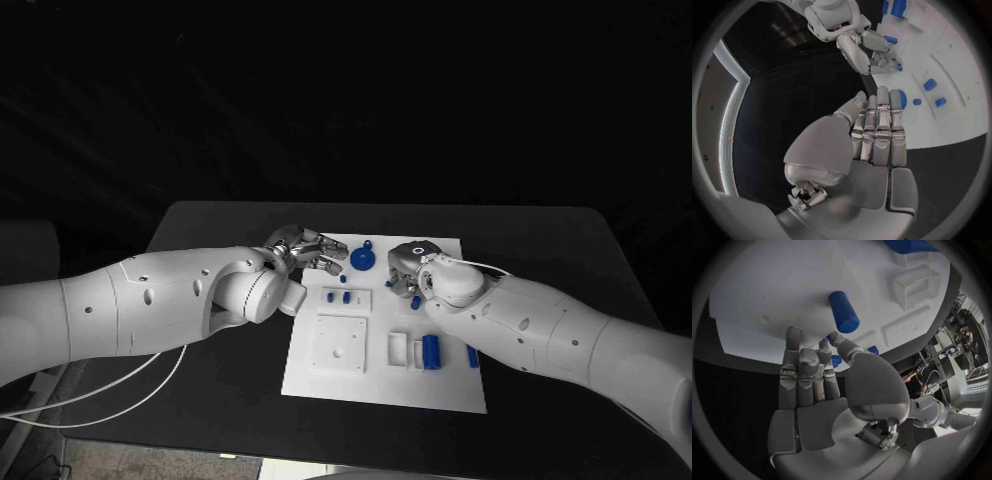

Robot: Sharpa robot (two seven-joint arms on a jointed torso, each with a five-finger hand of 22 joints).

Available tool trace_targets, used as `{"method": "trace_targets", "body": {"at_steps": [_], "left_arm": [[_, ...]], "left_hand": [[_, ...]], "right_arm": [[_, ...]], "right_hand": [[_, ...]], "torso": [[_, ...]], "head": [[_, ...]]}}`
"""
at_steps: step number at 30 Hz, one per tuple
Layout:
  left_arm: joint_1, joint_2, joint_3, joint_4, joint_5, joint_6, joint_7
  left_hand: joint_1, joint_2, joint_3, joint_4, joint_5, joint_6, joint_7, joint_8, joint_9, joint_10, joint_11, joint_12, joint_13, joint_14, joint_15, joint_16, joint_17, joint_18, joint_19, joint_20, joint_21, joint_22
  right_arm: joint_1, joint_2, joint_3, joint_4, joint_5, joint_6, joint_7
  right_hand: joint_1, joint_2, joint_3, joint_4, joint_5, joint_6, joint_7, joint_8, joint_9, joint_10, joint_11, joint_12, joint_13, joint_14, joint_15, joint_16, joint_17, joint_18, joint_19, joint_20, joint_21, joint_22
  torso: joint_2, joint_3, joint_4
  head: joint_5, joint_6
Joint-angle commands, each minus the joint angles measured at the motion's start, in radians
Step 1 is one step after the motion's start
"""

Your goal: Assemble the parts on the task board

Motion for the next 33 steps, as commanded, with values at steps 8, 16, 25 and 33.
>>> {"method": "trace_targets", "body": {"at_steps": [8,16,25,33], "left_arm": [[0.001,0.001,0.001,0.003,-0.007,0.023,-0.004],[0.001,0.003,0.001,0.001,-0.011,0.025,-0.006],[0.001,0.004,0.001,0.002,-0.017,0.029,-0.010],[0.001,0.004,0.001,0.004,-0.019,0.030,-0.011]], "left_hand": [[-0.007,-0.007,0.006,-0.001,0.004,-0.009,0.001,-0.001,-0.001,-0.011,0.001,-0.003,-0.001,-0.009,-0.001,-0.005,-0.002,-0.010,-0.002,0.001,-0.016,0.002],[-0.005,-0.008,0.007,-0.001,0.004,-0.011,0.002,-0.001,-0.001,-0.013,0.002,-0.003,-0.001,-0.010,-0.001,-0.005,-0.002,-0.009,0.000,0.001,-0.022,0.003],[-0.003,-0.009,0.010,-0.005,0.005,-0.012,0.003,-0.001,-0.001,-0.013,0.002,-0.003,-0.001,-0.009,-0.001,-0.005,-0.002,-0.009,0.000,0.000,-0.027,0.020],[-0.003,-0.009,0.010,-0.005,0.005,-0.012,0.003,-0.001,-0.001,-0.013,0.002,-0.003,-0.001,-0.009,-0.001,-0.005,-0.002,-0.009,0.000,0.000,-0.027,0.020]], "right_arm": [[-0.030,0.004,-0.021,-0.024,-0.001,0.121,-0.025],[-0.033,0.008,-0.027,-0.029,0.002,0.133,-0.011],[-0.041,0.013,-0.040,-0.042,-0.018,0.147,0.006],[-0.049,0.014,-0.048,-0.051,-0.043,0.124,0.003]], "right_hand": [[0.007,-0.023,0.001,0.026,-0.001,-0.021,0.007,-0.003,-0.004,-0.012,0.002,-0.008,-0.015,-0.006,0.004,-0.005,-0.003,-0.014,0.017,-0.012,-0.012,-0.019],[0.035,0.012,0.038,0.016,-0.002,0.003,-0.001,0.000,-0.002,-0.009,-0.004,-0.001,-0.012,-0.005,-0.001,-0.002,-0.001,-0.013,0.018,-0.014,-0.012,-0.019],[0.068,0.074,0.045,-0.069,-0.003,0.064,-0.004,-0.001,-0.001,0.028,-0.011,0.029,0.017,0.008,-0.005,0.015,0.011,0.003,0.014,-0.009,0.010,0.018],[0.051,0.086,0.048,-0.116,-0.001,0.085,-0.007,-0.002,0.000,0.056,-0.014,0.056,0.056,0.021,-0.006,0.043,0.034,0.014,0.016,-0.005,0.030,0.039]], "torso": [[0.000,-0.0008,0.0014],[0.000,-0.0007,0.0002],[0.000,-0.0001,0.0011],[0.000,0.0012,-0.0013]], "head": [[0.000,-0.002],[0.002,-0.002],[0.002,-0.003],[0.003,-0.004]]}}
